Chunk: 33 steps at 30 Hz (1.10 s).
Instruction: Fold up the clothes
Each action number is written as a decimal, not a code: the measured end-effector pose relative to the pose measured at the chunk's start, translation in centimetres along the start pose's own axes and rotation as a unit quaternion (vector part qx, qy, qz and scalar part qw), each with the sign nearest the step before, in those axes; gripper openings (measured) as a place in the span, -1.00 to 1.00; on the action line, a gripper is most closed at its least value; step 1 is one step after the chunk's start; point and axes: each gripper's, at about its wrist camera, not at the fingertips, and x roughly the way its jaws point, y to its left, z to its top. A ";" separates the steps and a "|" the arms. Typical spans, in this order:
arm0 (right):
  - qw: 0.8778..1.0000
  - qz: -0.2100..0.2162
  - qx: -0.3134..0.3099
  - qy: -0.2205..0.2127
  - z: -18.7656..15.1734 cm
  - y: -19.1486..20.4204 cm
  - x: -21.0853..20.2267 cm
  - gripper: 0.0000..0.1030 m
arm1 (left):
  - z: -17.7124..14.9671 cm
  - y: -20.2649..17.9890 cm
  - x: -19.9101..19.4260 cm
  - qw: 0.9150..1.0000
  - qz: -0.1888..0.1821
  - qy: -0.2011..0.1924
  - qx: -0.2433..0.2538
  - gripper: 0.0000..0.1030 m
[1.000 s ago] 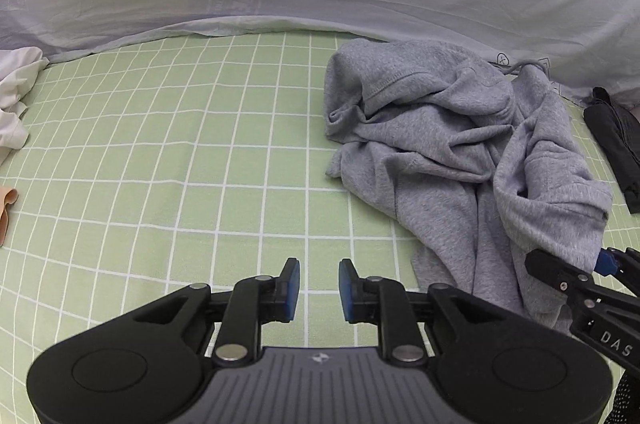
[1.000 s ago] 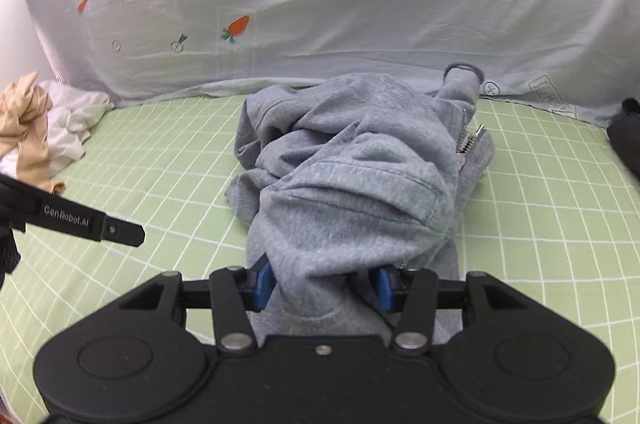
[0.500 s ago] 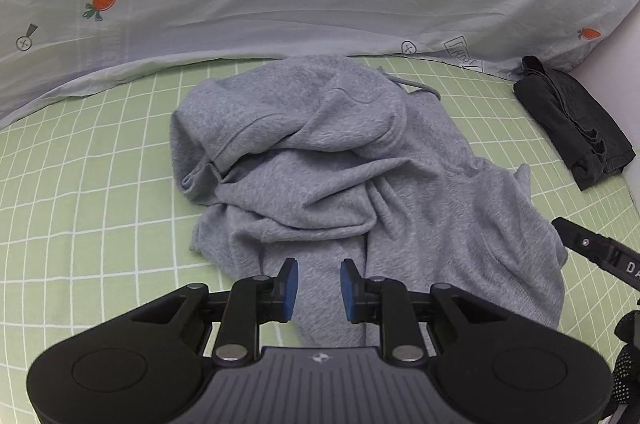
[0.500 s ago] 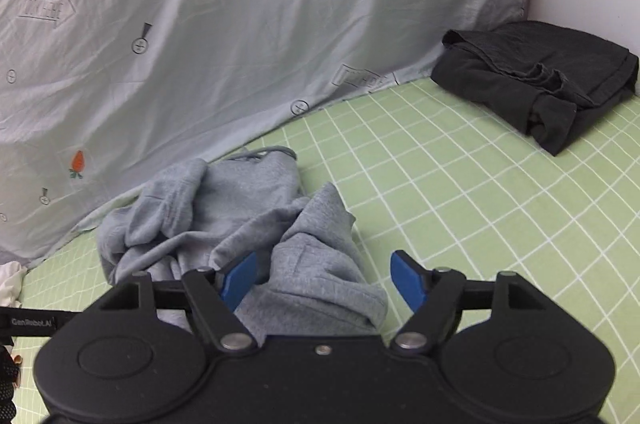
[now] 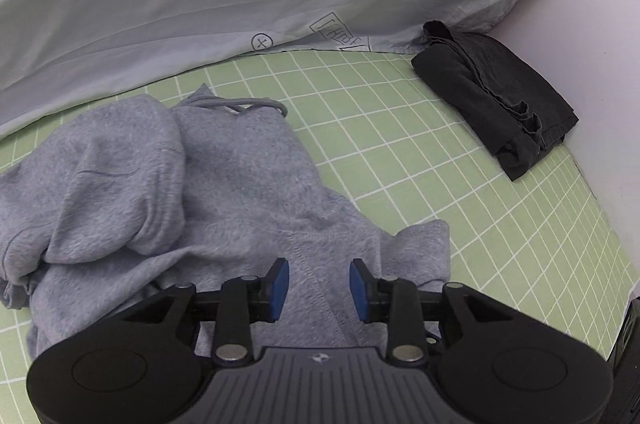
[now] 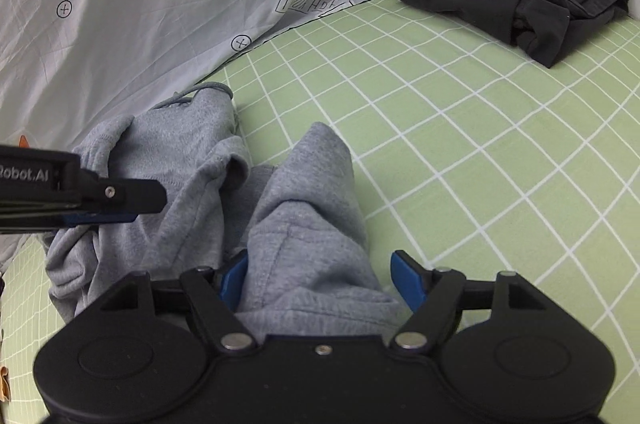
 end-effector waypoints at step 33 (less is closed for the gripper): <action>0.997 -0.042 0.053 -0.026 -0.3 -1.8 -0.5 0.51 | -1.3 -3.6 2.3 0.999 -0.017 0.042 0.012 -0.13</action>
